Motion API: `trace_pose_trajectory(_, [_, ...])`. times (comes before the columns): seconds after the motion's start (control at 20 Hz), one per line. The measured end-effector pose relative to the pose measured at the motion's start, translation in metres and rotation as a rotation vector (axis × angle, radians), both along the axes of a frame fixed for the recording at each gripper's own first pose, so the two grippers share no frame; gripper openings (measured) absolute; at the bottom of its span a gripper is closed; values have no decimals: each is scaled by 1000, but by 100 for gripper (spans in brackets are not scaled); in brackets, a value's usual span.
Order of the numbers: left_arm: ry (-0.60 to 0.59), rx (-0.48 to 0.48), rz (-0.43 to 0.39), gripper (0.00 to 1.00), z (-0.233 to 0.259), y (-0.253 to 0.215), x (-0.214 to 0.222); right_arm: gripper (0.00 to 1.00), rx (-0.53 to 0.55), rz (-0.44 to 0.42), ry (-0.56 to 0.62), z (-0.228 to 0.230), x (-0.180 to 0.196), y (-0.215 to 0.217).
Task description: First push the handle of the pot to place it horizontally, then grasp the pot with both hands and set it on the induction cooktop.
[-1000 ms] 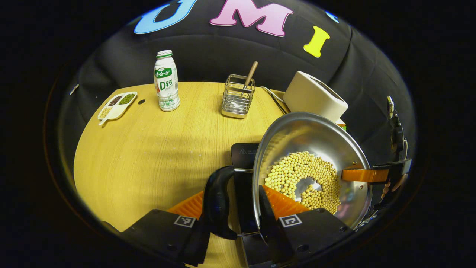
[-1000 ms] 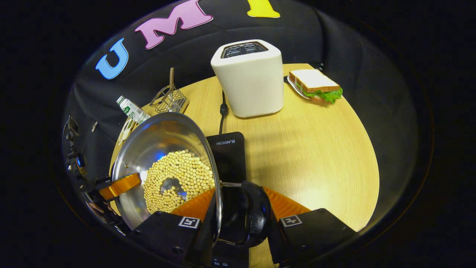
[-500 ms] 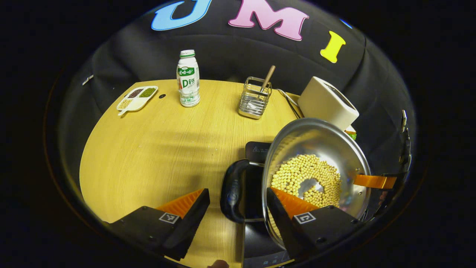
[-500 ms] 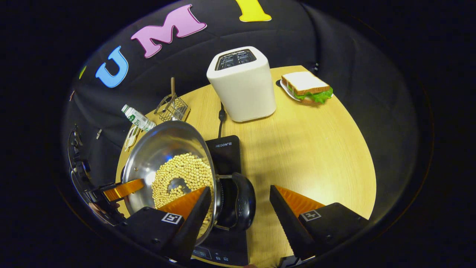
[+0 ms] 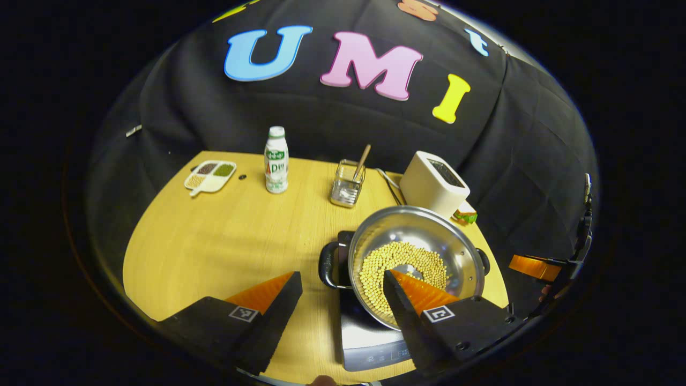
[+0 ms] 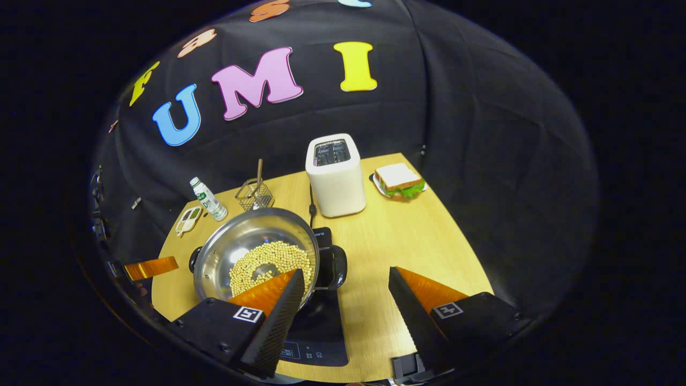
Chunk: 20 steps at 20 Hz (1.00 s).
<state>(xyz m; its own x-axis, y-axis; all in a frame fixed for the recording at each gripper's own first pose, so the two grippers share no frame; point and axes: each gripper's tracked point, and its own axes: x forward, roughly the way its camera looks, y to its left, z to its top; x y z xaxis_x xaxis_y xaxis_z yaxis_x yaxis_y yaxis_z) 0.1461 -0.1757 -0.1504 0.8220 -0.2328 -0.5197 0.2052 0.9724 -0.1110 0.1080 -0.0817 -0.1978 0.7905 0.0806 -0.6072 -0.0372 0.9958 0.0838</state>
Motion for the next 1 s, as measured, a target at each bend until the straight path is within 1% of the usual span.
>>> trace_pose_trajectory(0.15, [-139,18,1,96,47,13,-23,99,-22,-36,-149,53,-19,-1])
trace_pose_trajectory(0.3, [-271,24,3,95,90,29,-56,98,15,-68,-297,104,-43,9])
trace_pose_trajectory(0.35, [-312,43,-8,95,100,35,-72,99,29,-83,-346,120,-51,10])
trace_pose_trajectory(0.45, [-398,88,3,95,114,50,-94,99,65,-101,-446,149,-69,17])
trace_pose_trajectory(0.55, [-476,86,9,95,126,52,-121,98,64,-98,-544,170,-88,22])
trace_pose_trajectory(0.65, [-548,82,32,95,140,61,-149,98,30,-66,-620,181,-107,30])
trace_pose_trajectory(0.75, [-606,95,69,95,152,71,-177,98,-4,-23,-657,185,-126,39])
trace_pose_trajectory(0.85, [-655,122,113,95,161,83,-206,98,-29,2,-659,185,-142,43])
trace_pose_trajectory(0.9, [-667,125,132,95,161,86,-217,98,-38,9,-658,184,-148,45])
trace_pose_trajectory(1.0, [-660,115,135,95,151,86,-238,98,-47,18,-650,182,-161,46])
